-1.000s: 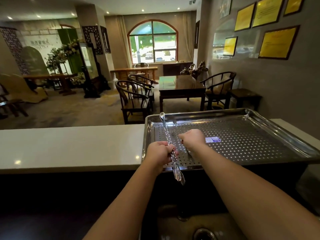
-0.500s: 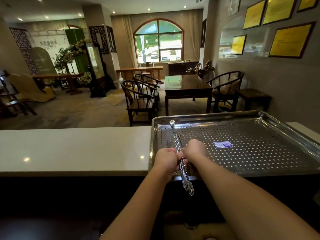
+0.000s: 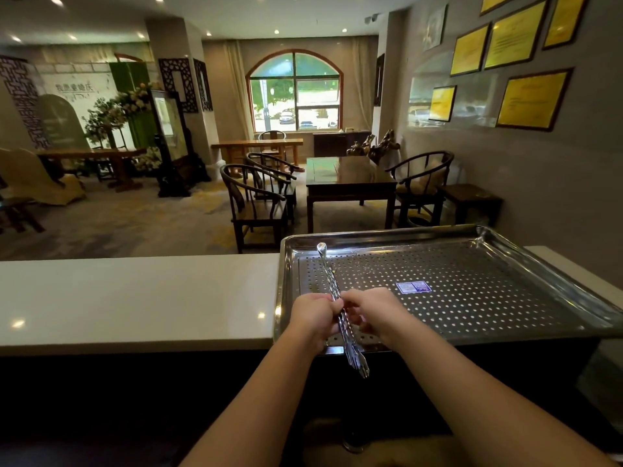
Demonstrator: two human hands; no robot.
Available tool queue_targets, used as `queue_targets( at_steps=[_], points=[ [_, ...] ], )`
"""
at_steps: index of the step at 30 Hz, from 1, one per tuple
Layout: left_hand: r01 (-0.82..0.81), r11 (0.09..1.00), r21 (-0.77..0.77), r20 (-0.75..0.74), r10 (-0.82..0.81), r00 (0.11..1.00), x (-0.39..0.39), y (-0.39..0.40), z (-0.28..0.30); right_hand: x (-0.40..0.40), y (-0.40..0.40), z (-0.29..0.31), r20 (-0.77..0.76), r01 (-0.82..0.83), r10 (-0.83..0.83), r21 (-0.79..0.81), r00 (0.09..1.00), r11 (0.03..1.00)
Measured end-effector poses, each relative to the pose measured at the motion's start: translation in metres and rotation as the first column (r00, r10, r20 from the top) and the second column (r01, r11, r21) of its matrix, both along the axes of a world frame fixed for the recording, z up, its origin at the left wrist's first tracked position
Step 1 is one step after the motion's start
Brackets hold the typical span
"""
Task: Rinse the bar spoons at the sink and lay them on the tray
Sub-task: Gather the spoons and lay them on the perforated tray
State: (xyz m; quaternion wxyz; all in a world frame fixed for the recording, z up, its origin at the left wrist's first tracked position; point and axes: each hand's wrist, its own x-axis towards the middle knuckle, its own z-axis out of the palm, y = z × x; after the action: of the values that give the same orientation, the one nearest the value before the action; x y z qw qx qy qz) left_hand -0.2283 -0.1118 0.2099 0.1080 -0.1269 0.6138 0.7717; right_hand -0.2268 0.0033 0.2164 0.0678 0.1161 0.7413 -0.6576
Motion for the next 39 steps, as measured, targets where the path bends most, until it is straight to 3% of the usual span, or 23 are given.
queue_targets(
  at_steps=[6,12,22,28,32,35,39],
  points=[
    [-0.019,0.998,0.057,-0.019,0.02,1.0,0.003,0.008,0.003,0.015,0.01,0.005,-0.064,-0.075,0.076,0.021,0.995,0.997],
    [-0.077,0.989,0.124,0.071,0.069,0.995,0.0,0.0,0.001,0.019,0.015,0.003,-0.042,-0.148,0.151,0.068,0.988,0.987],
    [-0.113,0.985,0.129,0.099,0.101,0.99,-0.002,0.001,0.003,0.017,0.016,0.003,-0.055,0.04,-0.037,0.051,0.998,0.998],
    [-0.117,0.986,0.117,0.1,0.106,0.989,-0.001,0.004,0.004,-0.001,0.027,0.002,-0.102,0.114,-0.096,0.189,0.99,0.975],
    [-0.119,0.987,0.108,0.097,0.109,0.989,-0.001,0.005,0.004,-0.02,0.042,-0.004,-0.078,0.136,-0.114,0.395,0.99,0.909],
    [-0.093,0.993,0.079,0.095,0.085,0.992,0.0,0.004,0.003,-0.028,0.049,-0.01,-0.02,0.108,-0.125,0.649,0.992,0.753],
    [-0.046,0.997,0.066,0.082,0.04,0.996,-0.001,0.003,-0.001,-0.034,0.05,-0.018,-0.041,0.124,-0.144,0.765,0.989,0.632]
  ],
)
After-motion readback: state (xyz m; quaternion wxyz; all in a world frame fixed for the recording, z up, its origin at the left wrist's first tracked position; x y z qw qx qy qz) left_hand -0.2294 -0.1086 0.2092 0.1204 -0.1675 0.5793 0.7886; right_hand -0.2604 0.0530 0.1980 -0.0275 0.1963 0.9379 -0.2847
